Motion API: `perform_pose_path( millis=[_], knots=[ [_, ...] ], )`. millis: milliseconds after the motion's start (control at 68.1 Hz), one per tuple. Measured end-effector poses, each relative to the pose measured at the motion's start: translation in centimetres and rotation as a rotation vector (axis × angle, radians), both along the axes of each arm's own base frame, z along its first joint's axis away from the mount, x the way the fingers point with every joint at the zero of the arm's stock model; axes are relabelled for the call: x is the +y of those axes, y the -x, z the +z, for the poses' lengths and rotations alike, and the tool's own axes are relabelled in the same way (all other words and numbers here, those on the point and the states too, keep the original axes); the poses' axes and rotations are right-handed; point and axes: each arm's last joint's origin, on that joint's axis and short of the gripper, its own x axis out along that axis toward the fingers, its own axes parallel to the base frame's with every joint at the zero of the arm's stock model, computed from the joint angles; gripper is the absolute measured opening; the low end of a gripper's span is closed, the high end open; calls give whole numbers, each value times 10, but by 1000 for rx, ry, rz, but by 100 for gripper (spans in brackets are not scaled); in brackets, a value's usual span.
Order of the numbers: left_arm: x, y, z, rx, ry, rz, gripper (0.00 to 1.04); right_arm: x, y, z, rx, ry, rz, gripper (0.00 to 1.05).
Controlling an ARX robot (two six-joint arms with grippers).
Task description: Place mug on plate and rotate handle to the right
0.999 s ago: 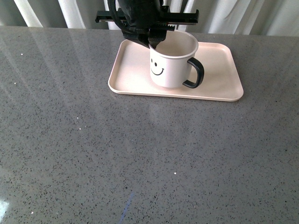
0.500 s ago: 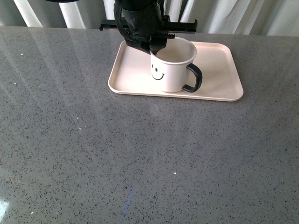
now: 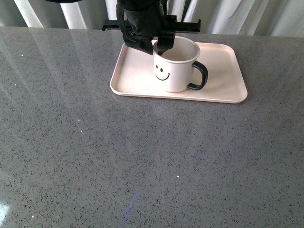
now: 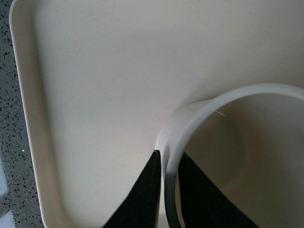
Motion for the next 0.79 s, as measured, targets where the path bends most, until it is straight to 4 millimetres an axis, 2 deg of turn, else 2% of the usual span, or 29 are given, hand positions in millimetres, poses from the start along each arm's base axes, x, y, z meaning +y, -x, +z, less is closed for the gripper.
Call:
perform_pose_path(
  millis=[176,265,338,485,691,794],
  knots=[
    [2,4,2,-22,14,-1,70,0,0,0,0,0,0,96],
    [5,9,9,-34,24,-4,82,0,0,0,0,0,0,96],
    [10,14,23,-65,41,-6,96,0,0,0,0,0,0,96],
    [23,22,56,-144,86,3,96,0,0,0,0,0,0,96],
    [47,34,90,-269,186,12,95,0,0,0,0,0,0,96],
    [67,50,97,-686,63,196,79,0,0,0,0,0,1,96]
  ],
)
